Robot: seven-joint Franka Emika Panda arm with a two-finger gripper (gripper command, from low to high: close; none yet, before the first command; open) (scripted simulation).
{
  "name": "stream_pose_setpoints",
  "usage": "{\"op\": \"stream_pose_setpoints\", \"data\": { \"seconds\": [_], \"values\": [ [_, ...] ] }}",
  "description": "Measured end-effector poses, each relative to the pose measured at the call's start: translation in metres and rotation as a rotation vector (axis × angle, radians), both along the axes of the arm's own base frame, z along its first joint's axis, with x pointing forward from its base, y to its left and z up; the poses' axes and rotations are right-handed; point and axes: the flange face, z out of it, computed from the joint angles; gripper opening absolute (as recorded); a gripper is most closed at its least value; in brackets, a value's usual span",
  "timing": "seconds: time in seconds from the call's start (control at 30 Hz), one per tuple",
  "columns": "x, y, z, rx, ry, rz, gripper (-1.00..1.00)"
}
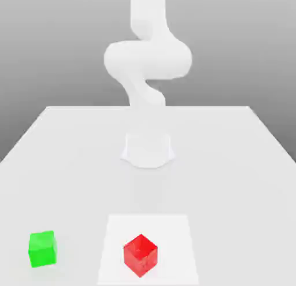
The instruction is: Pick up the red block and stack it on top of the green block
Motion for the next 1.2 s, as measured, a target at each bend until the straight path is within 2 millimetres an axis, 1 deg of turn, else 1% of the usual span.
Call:
{"op": "stream_pose_setpoints", "data": {
  "seconds": [0.07, 0.17, 0.27, 0.37, 0.47, 0.57, 0.67, 0.77, 0.93, 0.97, 1.13, 1.17, 1.2],
  "values": [
    [0.026, -0.002, -0.038, -0.016, 0.063, 0.062, 0.00],
    [0.057, -0.003, -0.095, -0.042, 0.151, 0.150, 0.00],
    [0.080, -0.002, -0.154, -0.070, 0.235, 0.236, 0.00],
    [0.094, 0.000, -0.215, -0.102, 0.318, 0.320, 0.00],
    [0.101, 0.001, -0.275, -0.138, 0.401, 0.402, 0.00],
    [0.099, 0.001, -0.334, -0.180, 0.482, 0.483, 0.00],
    [0.091, 0.000, -0.390, -0.226, 0.564, 0.565, 0.00],
    [0.076, -0.007, -0.442, -0.276, 0.647, 0.641, 0.00],
    [0.072, -0.010, -0.505, -0.296, 0.674, 0.671, 0.00],
    [0.071, -0.010, -0.517, -0.295, 0.675, 0.671, -1.00],
    [0.070, -0.010, -0.517, -0.294, 0.678, 0.671, -1.00],
    [0.070, -0.010, -0.523, -0.294, 0.678, 0.671, -1.00],
    [0.070, -0.010, -0.520, -0.295, 0.677, 0.672, -1.00]
  ]
}}
